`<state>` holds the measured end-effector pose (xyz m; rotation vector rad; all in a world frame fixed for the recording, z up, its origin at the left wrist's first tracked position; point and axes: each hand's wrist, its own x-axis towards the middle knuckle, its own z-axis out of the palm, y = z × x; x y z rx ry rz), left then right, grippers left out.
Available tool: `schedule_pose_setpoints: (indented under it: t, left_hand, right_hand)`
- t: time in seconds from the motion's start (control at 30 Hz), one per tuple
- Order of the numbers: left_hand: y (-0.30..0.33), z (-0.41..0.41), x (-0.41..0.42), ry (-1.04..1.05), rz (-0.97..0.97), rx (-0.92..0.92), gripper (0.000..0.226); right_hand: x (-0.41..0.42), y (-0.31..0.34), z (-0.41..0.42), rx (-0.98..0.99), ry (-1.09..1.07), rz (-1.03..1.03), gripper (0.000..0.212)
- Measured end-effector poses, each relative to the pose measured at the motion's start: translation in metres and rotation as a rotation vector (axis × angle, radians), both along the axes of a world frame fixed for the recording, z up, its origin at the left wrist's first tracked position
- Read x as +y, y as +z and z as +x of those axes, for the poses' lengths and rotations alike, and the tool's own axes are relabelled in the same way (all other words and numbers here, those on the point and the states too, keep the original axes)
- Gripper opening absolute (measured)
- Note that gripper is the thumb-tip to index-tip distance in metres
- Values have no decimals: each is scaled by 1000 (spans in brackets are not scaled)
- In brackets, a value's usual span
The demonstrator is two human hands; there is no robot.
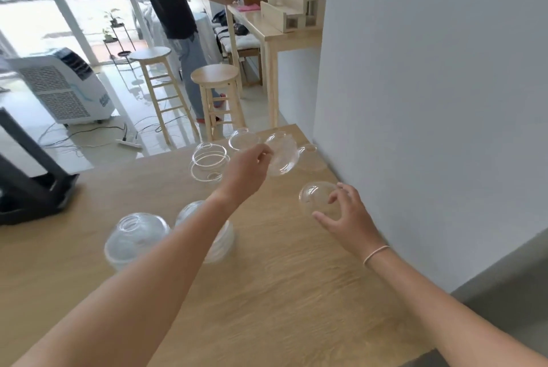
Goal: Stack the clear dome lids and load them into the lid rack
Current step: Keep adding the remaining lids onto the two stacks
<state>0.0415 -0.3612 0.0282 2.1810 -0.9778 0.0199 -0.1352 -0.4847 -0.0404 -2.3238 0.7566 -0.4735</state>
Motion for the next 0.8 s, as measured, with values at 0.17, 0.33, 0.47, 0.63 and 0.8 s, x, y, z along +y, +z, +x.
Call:
schedule_pose_setpoints:
  t: [0.17,0.33,0.47,0.63,0.8]
  left_hand:
    - [36,26,86,193,-176,142,20]
    - [48,35,174,363,-301,316,22]
    - [43,38,226,503,-361,525,21]
    - [15,34,254,580,-403,858,16]
    - [-8,32,256,618,-385,978,8]
  right_hand:
    - [53,33,47,-141,225,29,32]
    - [117,51,88,-195,479,3,41]
    - [147,46,102,-119,552,-51,48]
    - [158,32,109,-4,532,-132,59]
    - [156,25,115,67,512,-171,66]
